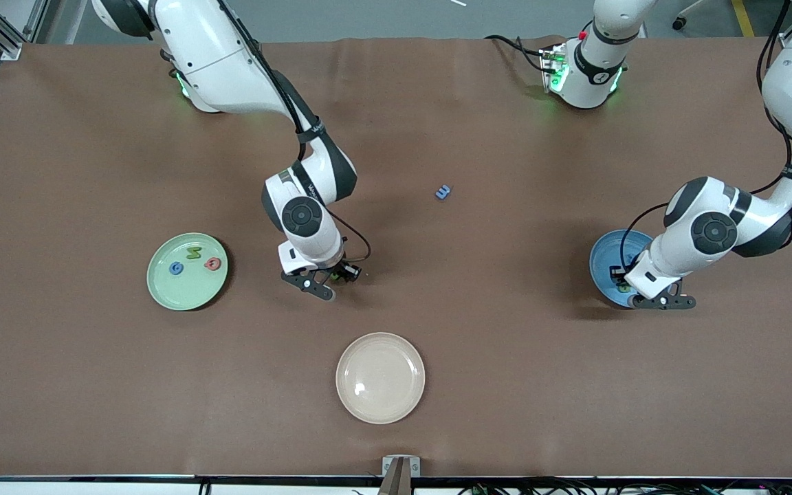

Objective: Sort upper and lower case letters into plates
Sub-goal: 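Grasp the B with the right gripper while the left gripper releases the p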

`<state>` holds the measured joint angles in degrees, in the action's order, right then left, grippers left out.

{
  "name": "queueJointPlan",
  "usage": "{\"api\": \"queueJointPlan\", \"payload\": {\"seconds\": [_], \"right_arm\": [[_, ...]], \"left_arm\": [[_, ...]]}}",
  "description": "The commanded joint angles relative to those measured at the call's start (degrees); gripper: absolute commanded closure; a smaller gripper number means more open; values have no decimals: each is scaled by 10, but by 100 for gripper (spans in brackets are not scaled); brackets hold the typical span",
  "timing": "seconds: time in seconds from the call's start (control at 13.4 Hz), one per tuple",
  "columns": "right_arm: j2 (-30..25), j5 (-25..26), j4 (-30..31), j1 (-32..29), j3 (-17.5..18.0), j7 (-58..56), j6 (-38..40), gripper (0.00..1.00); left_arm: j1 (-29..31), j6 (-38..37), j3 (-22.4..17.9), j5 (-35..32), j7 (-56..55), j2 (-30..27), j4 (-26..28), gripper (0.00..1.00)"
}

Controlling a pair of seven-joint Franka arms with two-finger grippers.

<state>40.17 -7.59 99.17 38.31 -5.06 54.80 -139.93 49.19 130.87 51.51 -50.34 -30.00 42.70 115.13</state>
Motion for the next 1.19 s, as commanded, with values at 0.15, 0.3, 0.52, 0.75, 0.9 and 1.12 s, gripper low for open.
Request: {"api": "queueJointPlan", "payload": {"seconds": [0.15, 0.3, 0.52, 0.75, 0.9, 1.12], "right_arm": [[1, 6, 0, -3, 0, -5, 2, 59], [0, 6, 4, -4, 0, -7, 3, 80], [-3, 6, 3, -10, 0, -12, 6, 100], [-34, 6, -2, -39, 0, -69, 88, 100], [-72, 5, 1, -82, 0, -155, 150, 100], [-111, 6, 31, -152, -1, -295, 186, 100]], "left_arm": [[1, -93, 93, 23, -58, -19, 1, 1], [-4, -150, 160, 45, -170, -16, 2, 1], [-94, -154, 191, 72, -367, -11, 4, 1], [-211, -147, 182, 74, -566, -9, -1, 1], [-246, -116, 175, 78, -631, -2, 1, 1], [-318, -66, 134, 84, -747, -2, 1, 1]]}}
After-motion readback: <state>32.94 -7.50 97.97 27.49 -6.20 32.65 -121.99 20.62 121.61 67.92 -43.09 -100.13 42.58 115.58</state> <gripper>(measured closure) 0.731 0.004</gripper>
